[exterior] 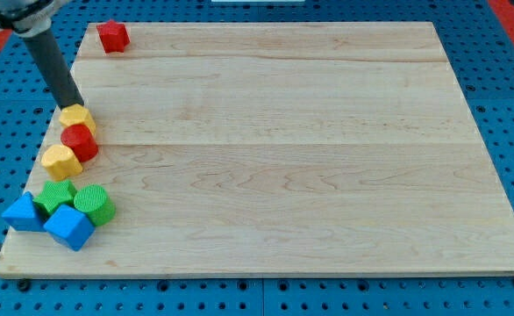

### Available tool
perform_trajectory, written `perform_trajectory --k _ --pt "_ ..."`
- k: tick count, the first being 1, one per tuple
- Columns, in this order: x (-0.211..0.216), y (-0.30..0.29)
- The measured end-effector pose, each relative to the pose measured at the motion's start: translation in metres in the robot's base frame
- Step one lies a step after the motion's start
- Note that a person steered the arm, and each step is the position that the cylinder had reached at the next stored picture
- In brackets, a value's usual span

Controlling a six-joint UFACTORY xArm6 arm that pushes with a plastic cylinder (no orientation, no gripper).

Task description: Point your arm towards the top

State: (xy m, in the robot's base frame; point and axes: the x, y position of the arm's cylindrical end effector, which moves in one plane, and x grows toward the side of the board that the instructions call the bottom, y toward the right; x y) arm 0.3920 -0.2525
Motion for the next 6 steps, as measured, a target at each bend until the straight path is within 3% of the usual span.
perform_trajectory --k 2,3,4,5,6 --pt "0.022 0.065" --pt "0.078 0.167" --pt "0.196 0.224" --pt "0.226 0.242" --pt "0.215 0.174"
